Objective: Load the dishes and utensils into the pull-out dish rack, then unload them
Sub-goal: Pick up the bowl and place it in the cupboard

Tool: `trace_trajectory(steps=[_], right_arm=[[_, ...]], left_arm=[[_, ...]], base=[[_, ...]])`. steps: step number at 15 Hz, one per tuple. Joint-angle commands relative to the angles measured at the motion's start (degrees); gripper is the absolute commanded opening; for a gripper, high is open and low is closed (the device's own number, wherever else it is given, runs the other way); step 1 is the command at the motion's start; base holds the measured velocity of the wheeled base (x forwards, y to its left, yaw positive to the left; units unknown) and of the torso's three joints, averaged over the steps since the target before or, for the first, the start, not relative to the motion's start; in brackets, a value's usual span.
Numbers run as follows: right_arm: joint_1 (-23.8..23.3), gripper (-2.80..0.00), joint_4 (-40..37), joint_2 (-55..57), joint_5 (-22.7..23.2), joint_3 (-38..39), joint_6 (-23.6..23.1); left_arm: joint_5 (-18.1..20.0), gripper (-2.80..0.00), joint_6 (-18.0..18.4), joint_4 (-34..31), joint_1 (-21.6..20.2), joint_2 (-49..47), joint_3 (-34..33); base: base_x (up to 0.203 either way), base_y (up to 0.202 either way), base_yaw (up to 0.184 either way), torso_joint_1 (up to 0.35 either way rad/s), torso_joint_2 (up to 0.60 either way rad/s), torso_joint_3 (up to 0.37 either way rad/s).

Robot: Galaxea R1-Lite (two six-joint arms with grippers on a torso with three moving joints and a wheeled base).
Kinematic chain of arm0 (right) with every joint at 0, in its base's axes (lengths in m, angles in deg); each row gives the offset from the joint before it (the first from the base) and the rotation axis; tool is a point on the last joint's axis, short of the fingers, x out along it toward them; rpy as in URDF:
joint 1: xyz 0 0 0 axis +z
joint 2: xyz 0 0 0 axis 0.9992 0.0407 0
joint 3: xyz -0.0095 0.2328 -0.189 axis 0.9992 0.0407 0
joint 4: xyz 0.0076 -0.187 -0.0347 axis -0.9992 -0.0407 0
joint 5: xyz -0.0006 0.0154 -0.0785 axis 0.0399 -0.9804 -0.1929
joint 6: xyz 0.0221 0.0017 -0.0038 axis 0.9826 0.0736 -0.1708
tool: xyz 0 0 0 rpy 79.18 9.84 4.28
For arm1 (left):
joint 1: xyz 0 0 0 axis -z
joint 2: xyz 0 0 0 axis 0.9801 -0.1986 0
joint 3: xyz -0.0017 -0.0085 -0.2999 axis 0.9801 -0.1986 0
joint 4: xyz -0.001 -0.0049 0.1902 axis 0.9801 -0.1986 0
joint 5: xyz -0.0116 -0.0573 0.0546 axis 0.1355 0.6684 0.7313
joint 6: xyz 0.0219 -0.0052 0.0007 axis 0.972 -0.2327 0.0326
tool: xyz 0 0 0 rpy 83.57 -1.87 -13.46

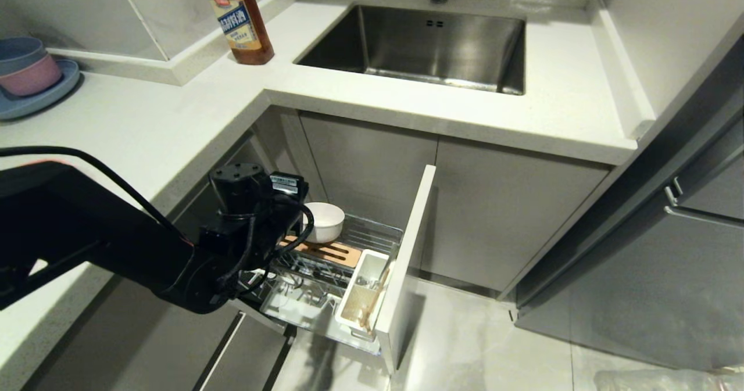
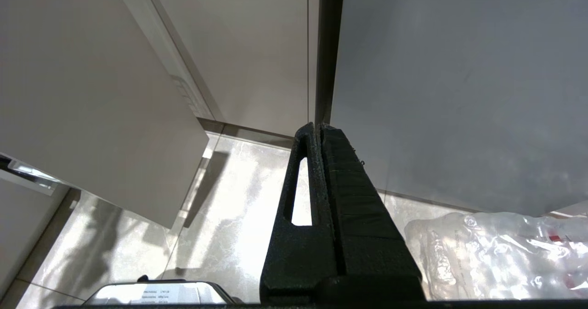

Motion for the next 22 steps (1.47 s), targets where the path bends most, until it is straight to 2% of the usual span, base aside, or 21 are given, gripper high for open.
trace_trajectory(steps=[1, 5, 6, 7, 8, 12, 14, 18, 22], right_arm=[[0.00, -2.80, 0.02, -0.02, 0.00, 0.09, 0.00], [0.00, -2.80, 0.02, -0.02, 0.00, 0.09, 0.00], [0.00, -2.80, 0.01, -0.02, -0.03, 0.17, 0.00], [0.00, -2.80, -0.06, -0.02, 0.00, 0.16, 0.00], [0.00, -2.80, -0.01, -0.02, 0.00, 0.12, 0.00], [0.00, -2.80, 0.00, -0.02, 0.00, 0.15, 0.00], [0.00, -2.80, 0.02, -0.02, 0.00, 0.18, 0.00], [0.00, -2.80, 0.02, -0.02, 0.00, 0.18, 0.00], [0.00, -2.80, 0.02, -0.02, 0.00, 0.09, 0.00]], left_arm=[[-0.23, -2.80, -0.31, 0.41, -0.05, -0.86, 0.66], [-0.70, -2.80, 0.32, 0.23, 0.04, -1.96, 0.65], [-0.77, -2.80, 1.98, 0.02, 0.04, -2.01, 0.66], [-0.85, -0.41, 3.56, -1.43, -0.02, -2.12, 0.73], [-0.87, 0.00, 4.37, -3.72, -0.05, -2.14, 0.85], [-4.40, 0.00, 7.60, -16.81, -0.05, -1.94, 3.75], [-4.64, 0.00, 7.78, -21.02, -0.05, -1.64, 4.89], [-4.47, 0.00, 7.69, -26.28, -0.14, -2.04, 6.09], [-3.89, 0.00, 7.69, -26.90, -1.14, -5.13, 9.02]], base=[[0.000, 0.000, 0.000, 0.000, 0.00, 0.000], [0.000, 0.000, 0.000, 0.000, 0.00, 0.000], [0.000, 0.000, 0.000, 0.000, 0.00, 0.000], [0.000, 0.000, 0.000, 0.000, 0.00, 0.000], [0.000, 0.000, 0.000, 0.000, 0.00, 0.000], [0.000, 0.000, 0.000, 0.000, 0.00, 0.000], [0.000, 0.000, 0.000, 0.000, 0.00, 0.000], [0.000, 0.000, 0.000, 0.000, 0.00, 0.000], [0.000, 0.000, 0.000, 0.000, 0.00, 0.000]])
